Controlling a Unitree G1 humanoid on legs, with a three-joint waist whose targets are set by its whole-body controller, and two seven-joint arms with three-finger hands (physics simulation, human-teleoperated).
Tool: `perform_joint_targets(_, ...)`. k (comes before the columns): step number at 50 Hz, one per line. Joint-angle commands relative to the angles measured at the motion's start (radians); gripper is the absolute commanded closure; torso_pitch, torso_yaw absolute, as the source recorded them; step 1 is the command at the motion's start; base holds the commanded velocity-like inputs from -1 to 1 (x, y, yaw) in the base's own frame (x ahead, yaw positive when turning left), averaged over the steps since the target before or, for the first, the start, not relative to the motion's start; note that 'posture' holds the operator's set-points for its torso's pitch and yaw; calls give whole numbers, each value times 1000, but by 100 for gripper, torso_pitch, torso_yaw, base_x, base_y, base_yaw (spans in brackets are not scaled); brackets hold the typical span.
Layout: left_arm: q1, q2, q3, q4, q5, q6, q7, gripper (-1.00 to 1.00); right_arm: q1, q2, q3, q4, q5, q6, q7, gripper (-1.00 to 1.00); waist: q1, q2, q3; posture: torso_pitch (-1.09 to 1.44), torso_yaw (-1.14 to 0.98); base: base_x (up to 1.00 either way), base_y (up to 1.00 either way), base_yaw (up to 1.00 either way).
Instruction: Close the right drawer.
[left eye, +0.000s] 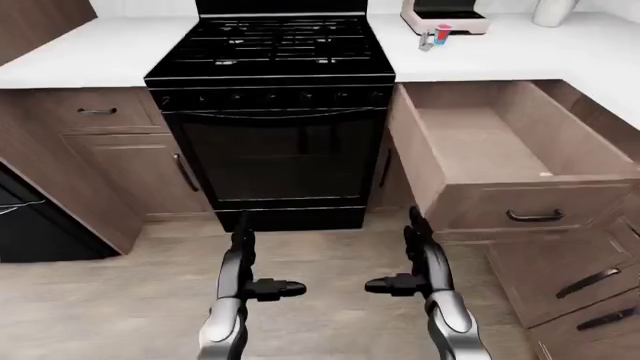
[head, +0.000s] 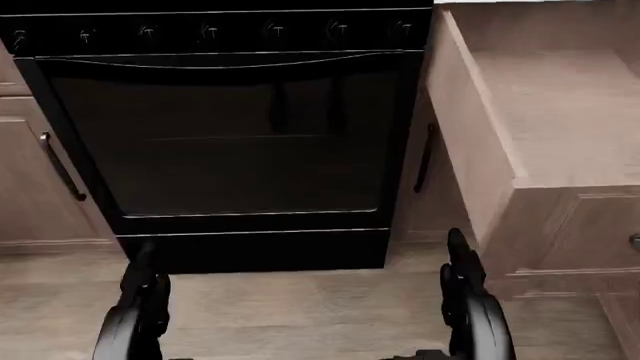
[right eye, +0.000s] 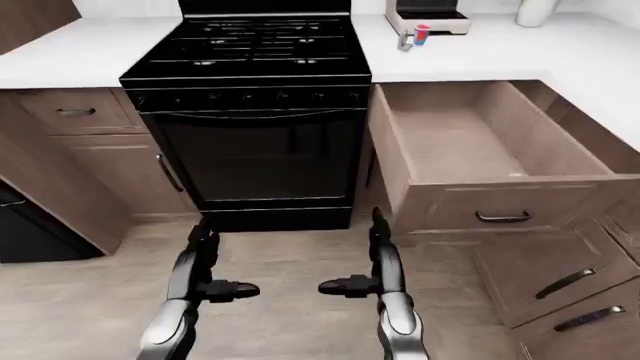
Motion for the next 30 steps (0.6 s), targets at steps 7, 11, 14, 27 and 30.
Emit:
perform_joint_targets(7, 73, -7, -14, -378, -13, -36, -12, -100, 93, 6, 25, -334, 36, -138, 57, -100, 5, -8, -70, 0, 0, 0, 0, 0)
perform_joint_targets(11, 74, -9, -15, -378, -12, -39, -15, -100, 94, 6, 25, -331, 33, -141, 63, -100, 6, -5, -71, 0, 0, 0, 0, 0)
perform_joint_targets(14, 76, -10, -15, -382, -13, -37, -16, -100, 95, 7, 26, -334, 31, -140, 64, -100, 7, -3, -78, 0, 0, 0, 0, 0)
perform_joint_targets(27, 185, -16, -25, -703, 19, -80, -14, -100, 162, 6, 47, -602, -49, -107, 49, -100, 7, -4, -82, 0, 0, 0, 0, 0)
perform_joint_targets(30, 221, -19, -28, -802, 18, -82, -23, -100, 176, 7, 57, -675, -70, -94, 50, -100, 8, -3, -82, 0, 0, 0, 0, 0)
